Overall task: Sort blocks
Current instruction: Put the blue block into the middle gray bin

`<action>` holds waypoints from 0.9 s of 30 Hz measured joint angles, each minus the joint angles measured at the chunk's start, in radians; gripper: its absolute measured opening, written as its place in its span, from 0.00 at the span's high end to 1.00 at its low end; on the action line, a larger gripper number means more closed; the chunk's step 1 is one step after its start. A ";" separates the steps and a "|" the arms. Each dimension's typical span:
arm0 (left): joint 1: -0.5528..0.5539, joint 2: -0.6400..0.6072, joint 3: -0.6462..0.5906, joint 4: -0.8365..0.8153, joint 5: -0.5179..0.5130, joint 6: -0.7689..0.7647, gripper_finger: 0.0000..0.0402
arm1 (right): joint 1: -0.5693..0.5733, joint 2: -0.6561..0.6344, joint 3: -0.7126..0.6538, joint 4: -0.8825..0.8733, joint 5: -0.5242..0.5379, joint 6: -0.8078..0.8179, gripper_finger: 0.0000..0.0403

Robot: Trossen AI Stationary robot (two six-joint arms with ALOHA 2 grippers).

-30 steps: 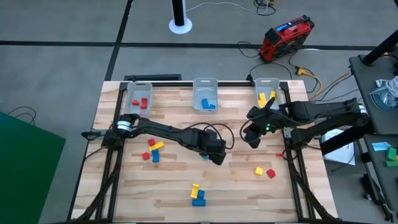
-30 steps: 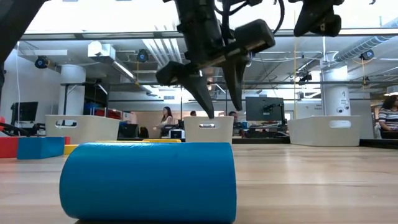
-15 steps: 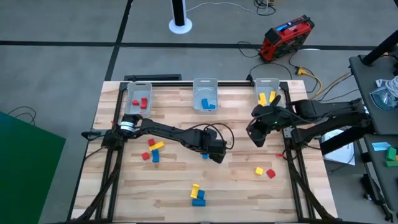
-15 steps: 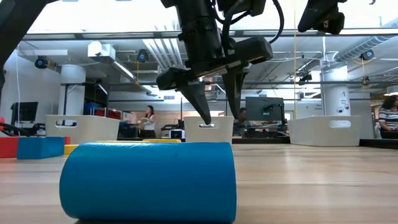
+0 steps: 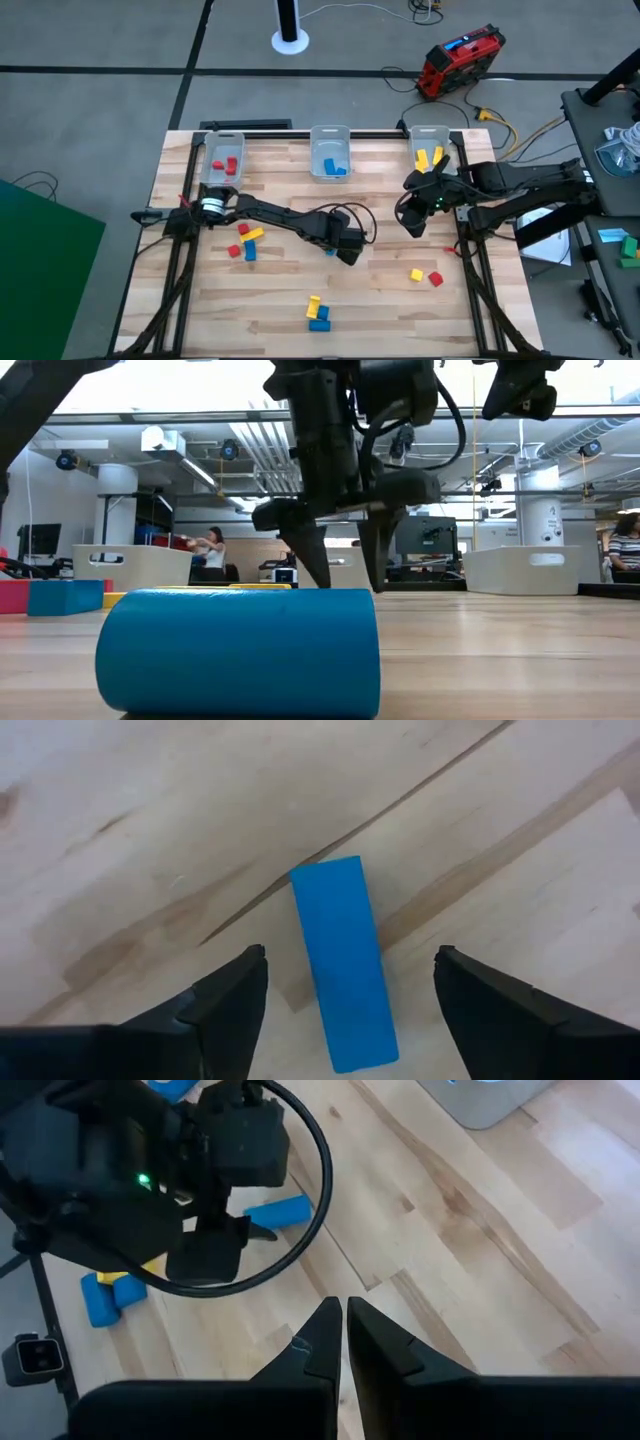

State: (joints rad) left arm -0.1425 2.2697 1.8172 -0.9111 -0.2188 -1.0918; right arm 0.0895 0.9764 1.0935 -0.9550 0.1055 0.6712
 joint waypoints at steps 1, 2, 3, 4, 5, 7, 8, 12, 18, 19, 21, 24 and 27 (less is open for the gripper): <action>0.000 0.006 0.000 0.002 0.000 0.003 0.36 | 0.000 0.000 0.000 0.001 0.000 0.000 0.97; 0.000 0.013 0.000 0.005 0.001 0.003 0.36 | 0.000 -0.001 0.000 0.000 0.000 0.000 0.97; 0.000 0.019 0.000 0.005 0.005 0.004 0.37 | 0.000 -0.001 0.000 0.000 0.000 0.000 0.97; 0.000 0.027 0.000 0.005 0.009 0.006 0.37 | 0.000 -0.001 0.000 0.000 0.000 0.000 0.97; 0.000 0.032 0.000 0.006 0.009 0.006 0.37 | 0.000 -0.001 0.000 0.000 0.000 0.000 0.97; 0.000 0.032 0.000 0.007 0.009 0.007 0.38 | 0.000 -0.001 0.000 0.000 0.000 0.000 0.97; 0.000 0.032 0.000 0.011 0.010 0.009 0.39 | 0.000 -0.001 0.000 0.000 0.000 0.000 0.97; 0.000 0.035 0.000 0.012 0.010 0.015 0.43 | 0.000 -0.001 -0.001 0.000 0.000 0.000 0.97; 0.000 0.035 0.000 0.012 0.019 0.034 0.58 | 0.000 -0.001 -0.001 0.000 0.000 -0.008 0.97; 0.000 0.035 0.000 0.012 0.019 0.036 0.61 | 0.000 -0.001 -0.001 0.001 0.000 -0.013 0.97; 0.000 0.035 0.000 0.012 0.019 0.036 0.67 | 0.000 -0.001 -0.001 0.000 0.000 -0.019 0.97; 0.000 0.035 0.000 0.012 0.019 0.036 0.78 | 0.000 -0.001 -0.001 0.000 0.000 -0.035 0.97; -0.001 0.035 0.000 0.013 0.019 0.036 0.83 | 0.000 -0.001 -0.001 0.001 0.000 -0.041 0.97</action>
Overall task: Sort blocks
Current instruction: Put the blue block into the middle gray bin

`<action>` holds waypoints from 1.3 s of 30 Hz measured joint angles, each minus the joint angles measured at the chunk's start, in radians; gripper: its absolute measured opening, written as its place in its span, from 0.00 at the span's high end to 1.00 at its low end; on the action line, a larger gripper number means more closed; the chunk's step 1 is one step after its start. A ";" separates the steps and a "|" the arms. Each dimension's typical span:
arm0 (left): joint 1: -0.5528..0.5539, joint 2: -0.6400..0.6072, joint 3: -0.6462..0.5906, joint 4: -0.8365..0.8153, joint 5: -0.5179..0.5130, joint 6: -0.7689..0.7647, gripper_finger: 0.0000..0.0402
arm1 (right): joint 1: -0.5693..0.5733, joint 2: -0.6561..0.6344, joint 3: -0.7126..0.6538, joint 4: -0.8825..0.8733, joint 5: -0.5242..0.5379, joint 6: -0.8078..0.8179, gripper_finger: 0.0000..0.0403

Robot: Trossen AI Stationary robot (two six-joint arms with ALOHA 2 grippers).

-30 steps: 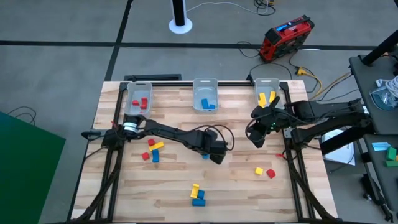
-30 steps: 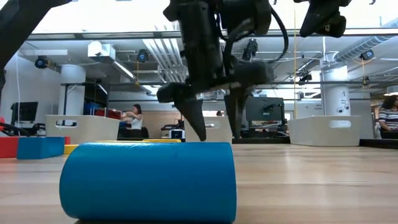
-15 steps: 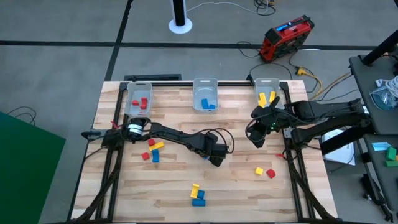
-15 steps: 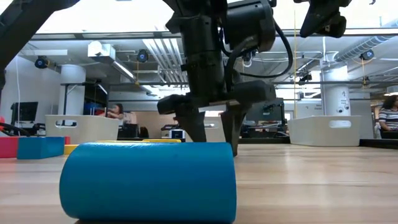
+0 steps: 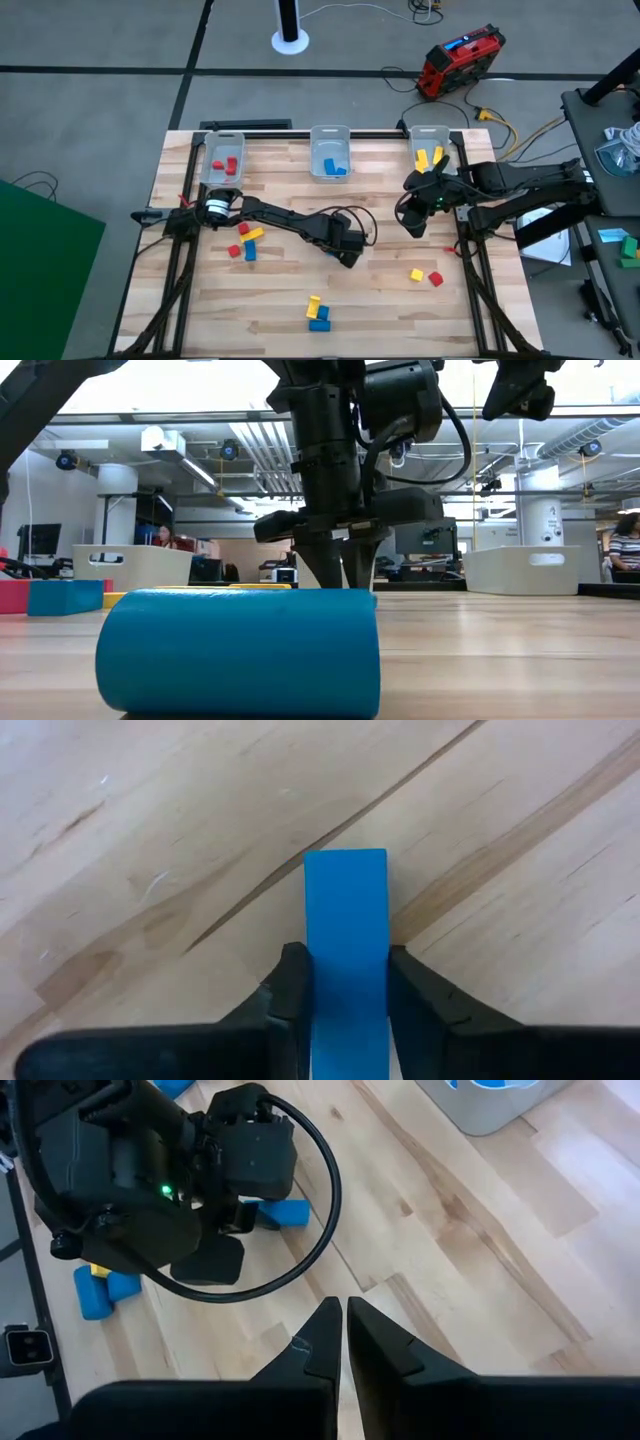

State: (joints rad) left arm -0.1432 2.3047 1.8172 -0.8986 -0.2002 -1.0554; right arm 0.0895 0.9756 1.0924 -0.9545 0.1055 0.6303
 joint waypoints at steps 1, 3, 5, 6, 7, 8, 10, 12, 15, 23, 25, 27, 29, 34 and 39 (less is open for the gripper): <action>0.000 0.000 0.000 0.000 0.000 0.000 0.83 | 0.000 0.000 0.000 0.000 0.000 -0.002 0.97; 0.000 0.000 0.000 -0.001 0.000 0.000 0.83 | 0.000 0.000 0.000 0.000 0.000 -0.010 0.97; 0.000 0.000 0.008 -0.013 0.008 0.000 0.83 | 0.000 0.000 0.000 0.000 0.000 -0.018 0.97; 0.001 -0.001 0.015 -0.026 0.018 0.001 0.83 | 0.000 0.000 0.000 0.000 0.000 -0.019 0.97; 0.001 -0.003 0.023 -0.041 0.029 0.001 0.83 | 0.000 0.000 0.000 0.000 0.000 -0.021 0.97; 0.001 -0.007 0.033 -0.063 0.033 0.001 0.83 | 0.000 0.000 0.000 0.000 0.000 -0.021 0.97; 0.000 -0.025 0.063 -0.113 0.034 0.011 0.83 | 0.000 0.000 0.000 0.000 0.000 -0.021 0.97; 0.003 -0.047 0.107 -0.177 0.033 0.033 0.83 | 0.000 0.000 0.000 0.000 0.000 -0.027 0.97; 0.025 -0.064 0.166 -0.275 0.026 0.084 0.83 | 0.000 0.000 0.000 0.001 0.000 -0.046 0.97; 0.173 -0.136 0.195 -0.288 -0.001 0.257 0.83 | -0.021 0.000 0.000 0.002 0.019 -0.038 0.97; 0.218 -0.150 0.189 -0.288 -0.004 0.296 0.83 | -0.029 0.000 0.000 0.003 0.041 -0.029 0.97; 0.268 -0.165 0.188 -0.264 -0.010 0.335 0.83 | -0.042 0.000 0.000 0.005 0.053 -0.029 0.97; 0.318 -0.182 0.189 -0.236 -0.003 0.372 0.83 | -0.063 0.000 0.000 0.019 0.054 -0.029 0.97; 0.455 -0.181 0.196 -0.165 0.063 0.443 0.83 | -0.115 0.000 0.000 0.111 0.055 -0.040 0.97; 0.567 -0.181 0.196 -0.097 0.088 0.442 0.83 | -0.174 0.000 0.000 0.166 0.054 -0.044 0.97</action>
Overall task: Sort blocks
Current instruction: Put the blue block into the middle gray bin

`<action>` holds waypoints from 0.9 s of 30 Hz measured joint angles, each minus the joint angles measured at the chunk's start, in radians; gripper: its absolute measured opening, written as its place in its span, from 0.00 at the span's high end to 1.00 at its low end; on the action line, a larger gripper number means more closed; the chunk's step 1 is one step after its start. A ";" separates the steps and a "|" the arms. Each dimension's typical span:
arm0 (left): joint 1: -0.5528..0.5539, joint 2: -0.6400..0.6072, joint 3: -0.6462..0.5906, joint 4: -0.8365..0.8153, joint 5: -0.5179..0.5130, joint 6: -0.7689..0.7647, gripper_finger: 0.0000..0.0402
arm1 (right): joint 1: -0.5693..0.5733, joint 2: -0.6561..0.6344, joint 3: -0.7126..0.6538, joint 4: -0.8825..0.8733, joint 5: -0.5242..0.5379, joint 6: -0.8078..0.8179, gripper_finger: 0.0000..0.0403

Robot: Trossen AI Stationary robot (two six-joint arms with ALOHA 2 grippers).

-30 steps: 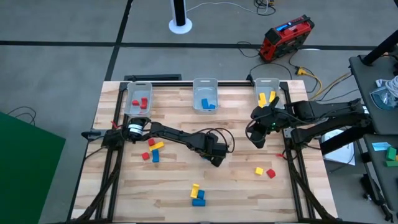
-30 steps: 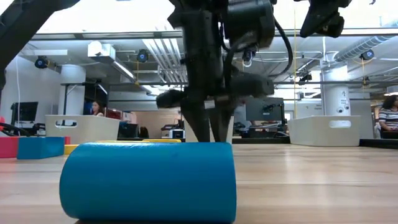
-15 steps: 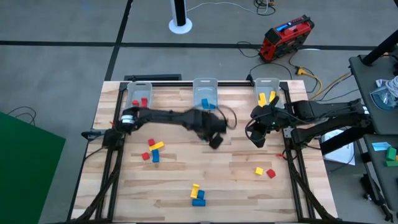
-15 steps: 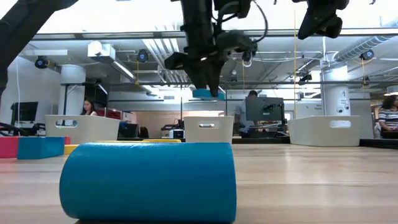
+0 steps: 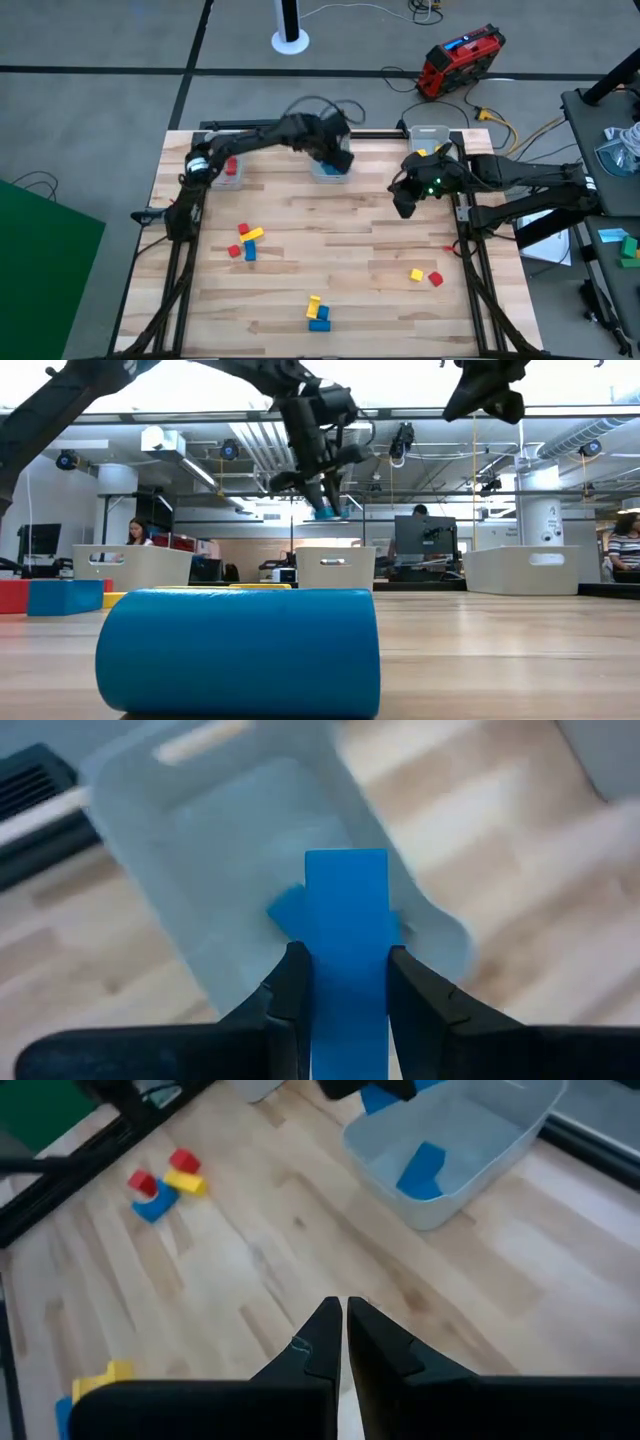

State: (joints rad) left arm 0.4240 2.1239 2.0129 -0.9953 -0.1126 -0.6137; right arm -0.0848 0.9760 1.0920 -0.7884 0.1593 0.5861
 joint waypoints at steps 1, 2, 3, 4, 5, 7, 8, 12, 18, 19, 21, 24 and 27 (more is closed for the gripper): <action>0.017 0.000 0.000 -0.003 0.000 0.000 0.83 | -0.011 0.000 0.000 0.001 0.000 0.000 0.97; 0.032 0.000 0.000 -0.007 0.000 0.000 0.83 | -0.020 0.000 0.000 0.001 -0.001 0.001 0.97; 0.045 0.000 0.000 -0.009 0.004 0.003 0.83 | -0.029 0.000 0.000 0.001 -0.001 0.002 0.97; 0.056 0.000 0.000 -0.008 0.010 0.009 0.83 | -0.037 0.000 0.000 0.001 -0.002 0.003 0.97; 0.064 0.000 0.000 -0.009 0.017 0.014 0.83 | -0.044 0.000 0.000 0.001 -0.002 0.003 0.97; 0.074 0.000 -0.008 -0.006 0.018 0.019 0.82 | -0.058 0.000 0.000 0.001 -0.002 0.003 0.97; 0.077 0.000 -0.016 -0.003 0.022 0.020 0.82 | -0.065 0.000 0.000 0.001 -0.002 0.003 0.97; 0.086 0.000 -0.059 0.025 0.034 0.020 0.82 | -0.085 0.001 0.000 0.001 -0.003 0.000 0.97; 0.087 0.000 -0.108 0.074 0.048 0.005 0.81 | -0.099 0.001 0.000 0.001 -0.005 -0.006 0.97; 0.087 0.000 -0.114 0.084 0.048 0.003 0.81 | -0.100 0.001 0.000 0.001 -0.005 -0.008 0.97; 0.087 0.000 -0.121 0.095 0.048 0.002 0.80 | -0.099 0.001 0.000 0.001 -0.006 -0.008 0.97; 0.087 0.001 -0.121 0.101 0.048 0.000 0.75 | -0.099 0.001 0.000 0.000 -0.010 -0.008 0.97; 0.087 0.001 -0.121 0.120 0.047 -0.001 0.69 | -0.099 0.001 0.000 0.000 -0.010 -0.009 0.97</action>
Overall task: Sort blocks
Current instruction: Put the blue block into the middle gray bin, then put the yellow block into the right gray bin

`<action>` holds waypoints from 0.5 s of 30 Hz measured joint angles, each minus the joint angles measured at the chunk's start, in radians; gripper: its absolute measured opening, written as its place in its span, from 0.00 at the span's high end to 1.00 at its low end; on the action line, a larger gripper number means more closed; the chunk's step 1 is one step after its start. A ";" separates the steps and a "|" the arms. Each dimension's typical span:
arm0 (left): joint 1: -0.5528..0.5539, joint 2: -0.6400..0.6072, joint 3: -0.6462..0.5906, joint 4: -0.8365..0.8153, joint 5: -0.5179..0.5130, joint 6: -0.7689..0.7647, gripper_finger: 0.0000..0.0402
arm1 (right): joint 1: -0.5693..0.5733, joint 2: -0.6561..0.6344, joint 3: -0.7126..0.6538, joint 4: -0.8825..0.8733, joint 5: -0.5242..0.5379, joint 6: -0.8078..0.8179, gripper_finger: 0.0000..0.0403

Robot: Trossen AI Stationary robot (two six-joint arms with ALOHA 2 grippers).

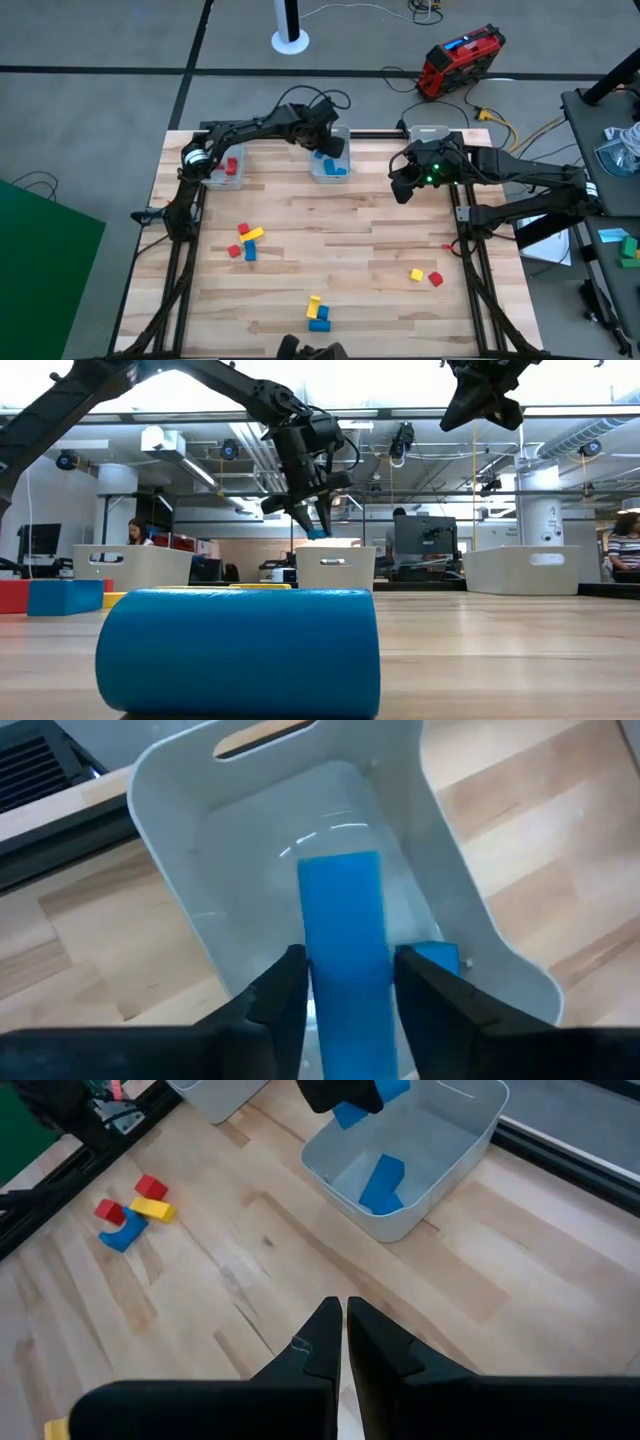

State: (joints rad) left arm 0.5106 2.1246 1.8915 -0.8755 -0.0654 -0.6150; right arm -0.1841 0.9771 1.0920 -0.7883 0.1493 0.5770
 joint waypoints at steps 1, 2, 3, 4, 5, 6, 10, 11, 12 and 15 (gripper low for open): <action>0.000 0.000 0.000 0.005 0.000 0.000 0.66 | 0.000 0.000 0.000 0.000 0.000 0.000 0.97; 0.000 0.000 0.000 0.010 0.000 -0.001 0.65 | 0.000 0.000 0.000 0.000 0.000 0.000 0.97; 0.000 0.000 0.000 0.011 -0.001 -0.003 0.63 | 0.000 0.000 0.000 0.000 0.000 -0.001 0.97; 0.000 0.000 0.000 0.011 -0.001 -0.005 0.62 | 0.000 0.000 0.000 -0.001 -0.001 -0.001 0.97; 0.000 0.000 0.000 0.011 -0.001 -0.005 0.61 | 0.000 0.000 0.000 -0.002 -0.003 -0.001 0.97; 0.000 0.000 0.000 0.011 -0.001 -0.005 0.60 | 0.000 0.000 0.000 -0.002 -0.005 -0.002 0.97; -0.001 0.000 0.001 0.009 -0.001 -0.005 0.59 | 0.000 0.000 0.000 -0.004 -0.020 -0.002 0.97; -0.003 0.000 0.007 0.000 -0.001 -0.005 0.59 | 0.000 0.000 0.000 -0.007 -0.021 -0.002 0.97; -0.007 0.001 0.012 -0.007 -0.003 -0.005 0.59 | 0.000 0.000 0.000 -0.013 -0.022 -0.002 0.97; -0.030 0.001 0.047 -0.025 -0.004 -0.003 0.59 | 0.000 0.000 0.000 -0.029 -0.023 -0.002 0.97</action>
State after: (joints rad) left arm 0.4807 2.1254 1.9383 -0.9008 -0.0692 -0.6184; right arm -0.1841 0.9771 1.0920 -0.8175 0.1266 0.5751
